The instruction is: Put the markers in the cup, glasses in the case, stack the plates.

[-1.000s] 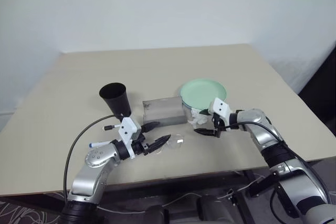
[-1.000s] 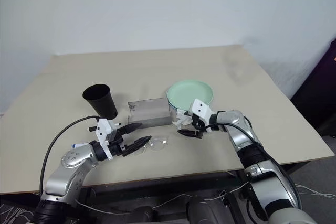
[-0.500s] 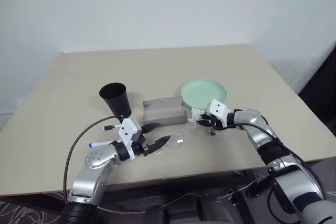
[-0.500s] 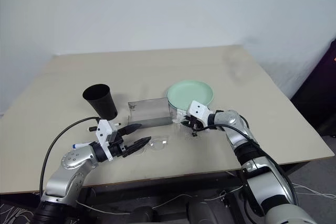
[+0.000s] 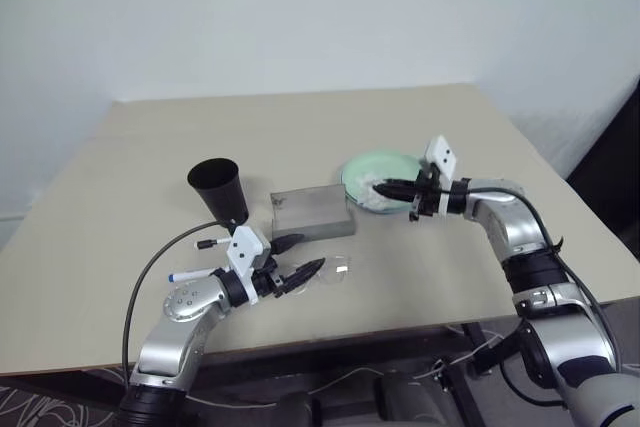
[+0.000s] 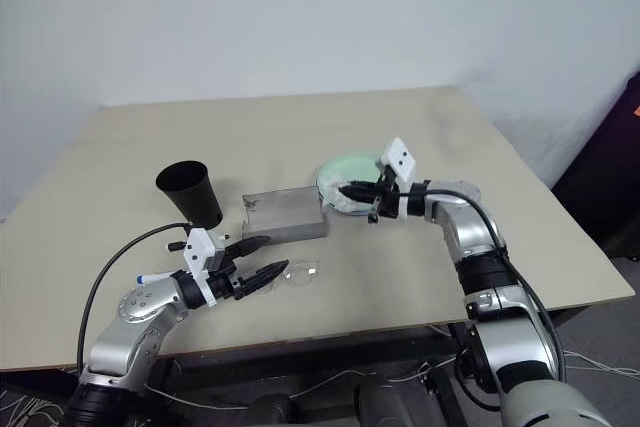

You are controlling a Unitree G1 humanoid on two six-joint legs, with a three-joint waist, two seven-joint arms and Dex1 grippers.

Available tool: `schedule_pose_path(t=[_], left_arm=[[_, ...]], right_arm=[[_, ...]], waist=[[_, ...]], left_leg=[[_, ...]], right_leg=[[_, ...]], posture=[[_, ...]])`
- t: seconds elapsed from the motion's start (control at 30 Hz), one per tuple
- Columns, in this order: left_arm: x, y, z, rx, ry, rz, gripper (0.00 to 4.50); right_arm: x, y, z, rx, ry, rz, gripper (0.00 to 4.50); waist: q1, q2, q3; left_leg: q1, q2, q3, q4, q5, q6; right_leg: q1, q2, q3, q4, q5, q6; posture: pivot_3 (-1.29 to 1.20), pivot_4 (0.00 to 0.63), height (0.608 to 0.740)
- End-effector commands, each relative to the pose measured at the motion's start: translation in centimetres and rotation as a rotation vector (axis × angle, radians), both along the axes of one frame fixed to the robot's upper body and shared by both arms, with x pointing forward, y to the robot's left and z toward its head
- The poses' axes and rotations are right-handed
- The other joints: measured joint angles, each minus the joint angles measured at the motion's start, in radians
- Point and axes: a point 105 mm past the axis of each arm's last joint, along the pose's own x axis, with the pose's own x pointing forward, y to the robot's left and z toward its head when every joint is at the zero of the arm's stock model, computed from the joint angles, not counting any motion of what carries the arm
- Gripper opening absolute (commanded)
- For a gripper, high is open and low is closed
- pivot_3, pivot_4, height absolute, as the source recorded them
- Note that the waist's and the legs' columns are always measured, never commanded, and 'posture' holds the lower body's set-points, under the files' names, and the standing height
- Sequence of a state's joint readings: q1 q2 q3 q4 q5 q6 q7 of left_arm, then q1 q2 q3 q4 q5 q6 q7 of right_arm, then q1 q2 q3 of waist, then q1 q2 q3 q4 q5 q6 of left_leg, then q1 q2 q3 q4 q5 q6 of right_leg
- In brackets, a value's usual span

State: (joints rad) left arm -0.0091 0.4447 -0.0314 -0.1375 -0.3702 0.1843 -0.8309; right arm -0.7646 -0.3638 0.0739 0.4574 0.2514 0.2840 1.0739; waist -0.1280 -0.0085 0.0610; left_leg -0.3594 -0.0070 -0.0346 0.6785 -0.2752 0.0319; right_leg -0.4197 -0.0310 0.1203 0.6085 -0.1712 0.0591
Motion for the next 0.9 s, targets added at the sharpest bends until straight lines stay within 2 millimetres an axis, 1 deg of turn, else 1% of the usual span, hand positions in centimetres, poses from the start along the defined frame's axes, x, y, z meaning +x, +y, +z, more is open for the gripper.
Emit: schedule_pose_path(t=[0.03,0.2,0.3,0.4,0.47,0.57,0.67,0.73,0.77,0.87,0.9], left_arm=[[0.2,-0.3,1.2,-0.001,-0.056,-0.014,3.44],[0.2,-0.3,1.2,0.0,-0.058,-0.012,3.44],[0.2,-0.2,1.2,0.002,-0.059,-0.011,3.44],[0.2,-0.3,1.2,0.002,-0.059,-0.011,3.44],[0.2,-0.4,1.2,0.002,-0.06,-0.012,3.44],[0.3,-0.5,1.2,0.002,-0.062,-0.013,3.44],[0.4,-0.6,1.2,0.0,-0.065,-0.012,3.44],[0.4,-0.5,1.3,0.0,-0.066,-0.012,3.44],[0.4,-0.5,1.3,0.0,-0.066,-0.011,3.44],[0.4,-0.5,1.2,0.0,-0.066,-0.011,3.44],[0.4,-0.5,1.2,0.0,-0.066,-0.011,3.44]], right_arm=[[1.0,0.1,3.3,0.11,-0.038,-0.027,0.01],[1.8,0.0,5.2,0.205,-0.017,-0.046,0.01],[2.2,0.0,5.4,0.198,-0.026,-0.065,0.01],[3.3,0.0,4.5,0.145,-0.041,-0.13,0.01],[4.2,0.0,3.0,0.071,-0.051,-0.188,0.01],[4.8,0.0,1.4,0.014,-0.046,-0.222,0.01],[5.0,0.1,0.3,0.002,-0.009,-0.225,0.62],[5.3,-0.1,0.1,0.003,-0.012,-0.247,1.25],[5.3,-0.2,0.0,0.002,-0.014,-0.253,1.64],[5.2,-0.3,-0.1,-0.011,-0.031,-0.241,2.63],[5.1,-0.3,-0.1,-0.01,-0.037,-0.234,2.63]], waist=[[0.0,0.0,0.0],[0.0,0.0,0.0],[0.0,0.0,0.0],[0.0,0.0,0.0],[-0.001,0.0,0.0],[-0.001,0.0,0.0],[-0.001,0.0,0.0],[-0.001,0.0,0.0],[-0.001,0.0,0.0],[-0.001,0.0,0.0],[-0.001,0.0,0.0]], left_leg=[[0.0,0.0,0.0,0.0,0.0,0.0],[0.0,0.0,0.0,0.0,0.0,0.0],[0.0,0.0,0.0,0.0,0.0,0.0],[0.0,0.0,0.0,0.0,0.0,0.0],[0.0,0.0,0.0,0.0,0.0,0.0],[0.0,0.0,0.001,0.0,0.0,0.0],[-0.001,0.0,0.0,-0.001,0.0,0.0],[-0.001,0.0,0.0,-0.001,0.0,0.0],[-0.001,0.0,0.0,-0.001,0.0,0.0],[0.0,0.0,0.0,-0.001,0.0,0.0],[0.0,0.0,0.0,-0.001,0.0,0.0]], right_leg=[[0.0,0.0,0.0,0.0,0.0,0.0],[0.0,0.0,0.0,0.0,0.0,0.0],[0.0,0.0,0.0,0.0,0.0,0.0],[0.0,0.0,0.0,0.0,0.0,0.0],[0.0,0.0,0.0,0.0,0.0,0.0],[0.0,0.0,0.0,0.0,0.0,0.0],[0.0,0.0,0.0,0.0,0.0,0.0],[0.0,0.0,0.0,-0.001,0.0,0.0],[0.0,0.0,0.0,-0.001,0.0,0.0],[0.0,0.0,0.0,0.0,0.0,0.0],[0.0,0.0,0.0,0.0,0.0,0.0]], posture=[[0.0,0.0,0.737],[0.0,0.0,0.737],[0.0,0.0,0.737],[0.0,0.0,0.737],[0.0,0.0,0.737],[0.0,0.0,0.737],[0.0,0.0,0.737],[0.0,0.0,0.737],[0.0,0.0,0.737],[0.0,0.0,0.737],[0.0,0.0,0.737]])
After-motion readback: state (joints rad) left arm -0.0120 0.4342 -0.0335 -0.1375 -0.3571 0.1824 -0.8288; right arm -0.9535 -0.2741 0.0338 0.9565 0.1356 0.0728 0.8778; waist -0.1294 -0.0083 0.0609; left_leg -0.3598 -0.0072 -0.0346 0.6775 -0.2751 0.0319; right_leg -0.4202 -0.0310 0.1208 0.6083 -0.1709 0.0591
